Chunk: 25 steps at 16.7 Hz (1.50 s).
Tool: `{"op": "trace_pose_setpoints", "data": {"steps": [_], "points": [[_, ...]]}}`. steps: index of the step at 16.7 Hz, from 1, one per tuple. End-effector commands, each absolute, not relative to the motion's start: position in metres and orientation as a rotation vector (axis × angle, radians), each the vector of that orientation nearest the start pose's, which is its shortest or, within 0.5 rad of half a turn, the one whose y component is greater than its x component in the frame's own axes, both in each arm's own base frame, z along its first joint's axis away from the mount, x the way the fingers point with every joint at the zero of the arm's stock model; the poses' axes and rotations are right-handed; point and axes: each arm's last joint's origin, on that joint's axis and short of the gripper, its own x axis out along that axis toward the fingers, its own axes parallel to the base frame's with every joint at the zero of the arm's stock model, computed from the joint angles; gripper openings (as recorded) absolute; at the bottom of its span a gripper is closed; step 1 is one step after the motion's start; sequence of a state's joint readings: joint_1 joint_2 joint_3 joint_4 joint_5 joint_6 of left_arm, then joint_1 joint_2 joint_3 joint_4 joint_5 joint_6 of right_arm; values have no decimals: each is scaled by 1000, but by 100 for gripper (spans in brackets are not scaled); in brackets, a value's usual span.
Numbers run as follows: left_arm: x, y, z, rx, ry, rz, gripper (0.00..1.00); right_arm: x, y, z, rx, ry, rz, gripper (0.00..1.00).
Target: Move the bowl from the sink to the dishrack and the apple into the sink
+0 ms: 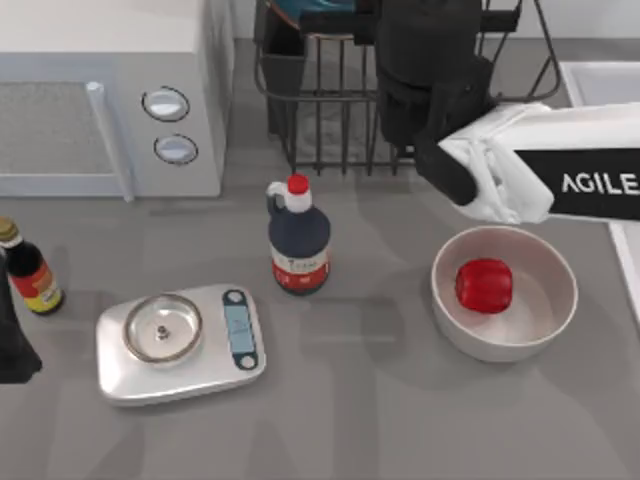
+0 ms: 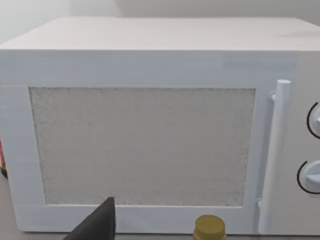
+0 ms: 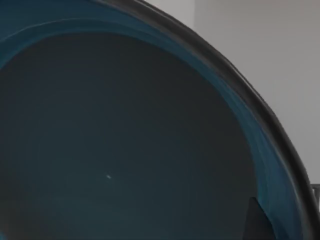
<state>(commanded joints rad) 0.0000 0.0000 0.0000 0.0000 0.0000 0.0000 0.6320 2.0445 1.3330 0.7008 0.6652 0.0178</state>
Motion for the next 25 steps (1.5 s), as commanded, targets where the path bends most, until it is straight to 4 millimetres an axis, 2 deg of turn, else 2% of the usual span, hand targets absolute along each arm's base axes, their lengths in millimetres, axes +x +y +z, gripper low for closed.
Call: {"op": "trace_pose_setpoints", "data": {"steps": [4,17,25], "points": [[106,-1,160,0,0,0,100,382,262,219,0,0,-10,0],[106,-1,160,0,0,0,100,382,262,219,0,0,-10,98],[106,-1,160,0,0,0,100,382,262,219,0,0,-10,100]]}}
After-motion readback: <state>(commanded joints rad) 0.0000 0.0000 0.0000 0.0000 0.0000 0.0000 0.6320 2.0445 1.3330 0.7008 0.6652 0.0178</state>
